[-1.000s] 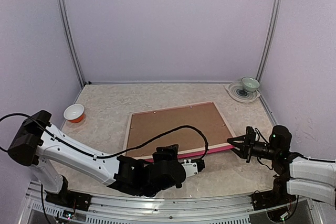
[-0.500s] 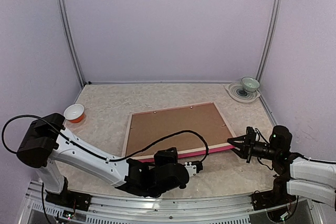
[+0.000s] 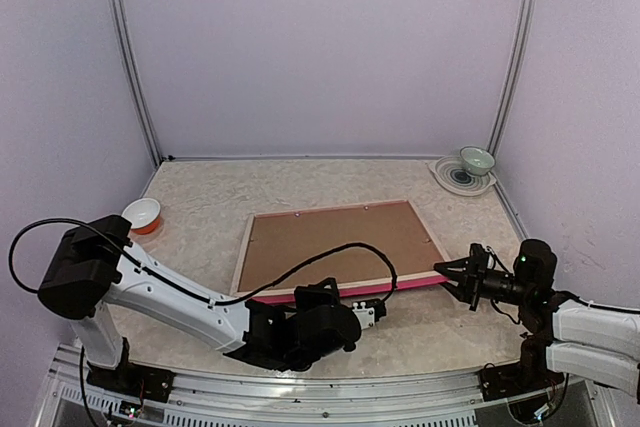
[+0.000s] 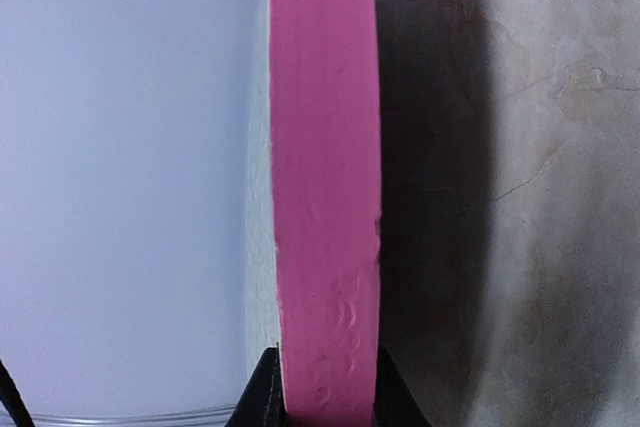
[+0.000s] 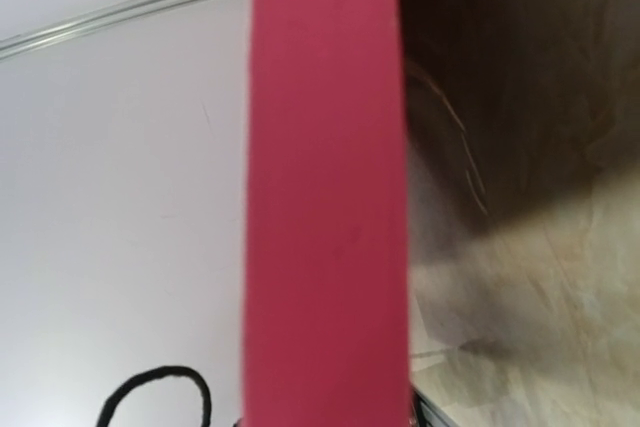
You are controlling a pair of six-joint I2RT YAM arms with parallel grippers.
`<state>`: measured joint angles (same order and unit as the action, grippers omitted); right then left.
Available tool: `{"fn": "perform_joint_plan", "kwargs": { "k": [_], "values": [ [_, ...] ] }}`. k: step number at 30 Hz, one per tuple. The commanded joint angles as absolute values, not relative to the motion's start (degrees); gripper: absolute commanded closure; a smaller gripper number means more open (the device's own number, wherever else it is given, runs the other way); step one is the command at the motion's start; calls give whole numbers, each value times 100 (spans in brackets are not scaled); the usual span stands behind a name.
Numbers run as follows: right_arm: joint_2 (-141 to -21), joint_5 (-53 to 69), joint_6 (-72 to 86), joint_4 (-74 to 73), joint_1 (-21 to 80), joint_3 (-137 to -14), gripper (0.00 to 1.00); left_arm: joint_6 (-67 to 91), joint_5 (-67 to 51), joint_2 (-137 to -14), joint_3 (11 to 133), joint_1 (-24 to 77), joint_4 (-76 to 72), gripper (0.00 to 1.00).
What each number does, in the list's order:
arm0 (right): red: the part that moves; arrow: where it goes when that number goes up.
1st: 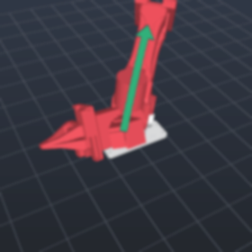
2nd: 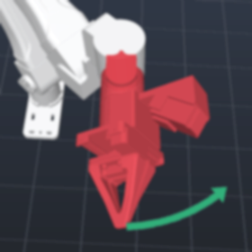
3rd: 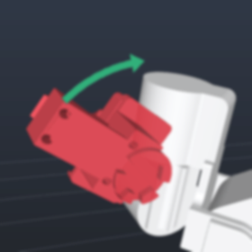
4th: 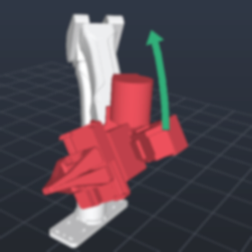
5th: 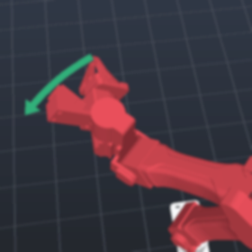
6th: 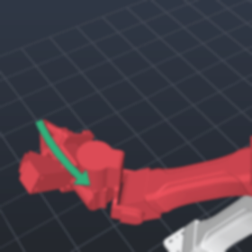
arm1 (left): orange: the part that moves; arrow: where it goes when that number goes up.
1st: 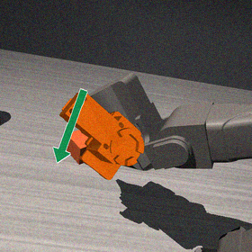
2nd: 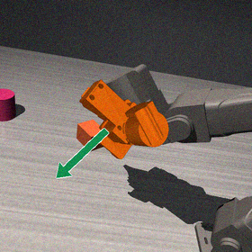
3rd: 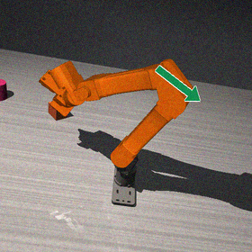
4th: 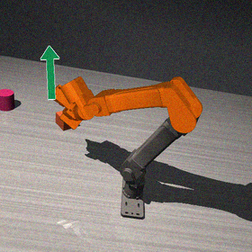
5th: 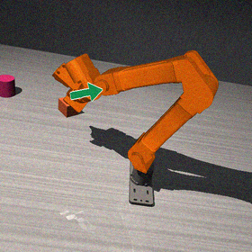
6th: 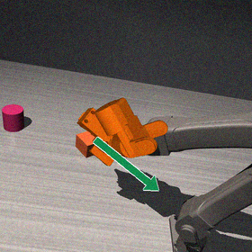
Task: Put the photo into the frame
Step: Pass from the right arm to the left
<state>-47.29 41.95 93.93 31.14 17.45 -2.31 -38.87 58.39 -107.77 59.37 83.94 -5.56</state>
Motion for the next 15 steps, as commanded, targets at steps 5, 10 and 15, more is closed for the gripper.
{"fn": "perform_joint_plan", "kwargs": {
  "k": [5,10,15],
  "values": [
    [-4755,4189,8936,3390,1771,-420,66,-4077,5604,-10590,5997,8377,-714,100],
    [-4742,4027,7964,2154,1767,-867,16,-3928,5512,-10406,6203,8311,-533,100],
    [-4693,3748,7092,1160,1768,-1221,1,-3802,5459,-10187,6461,8231,-310,100]
  ]
}}
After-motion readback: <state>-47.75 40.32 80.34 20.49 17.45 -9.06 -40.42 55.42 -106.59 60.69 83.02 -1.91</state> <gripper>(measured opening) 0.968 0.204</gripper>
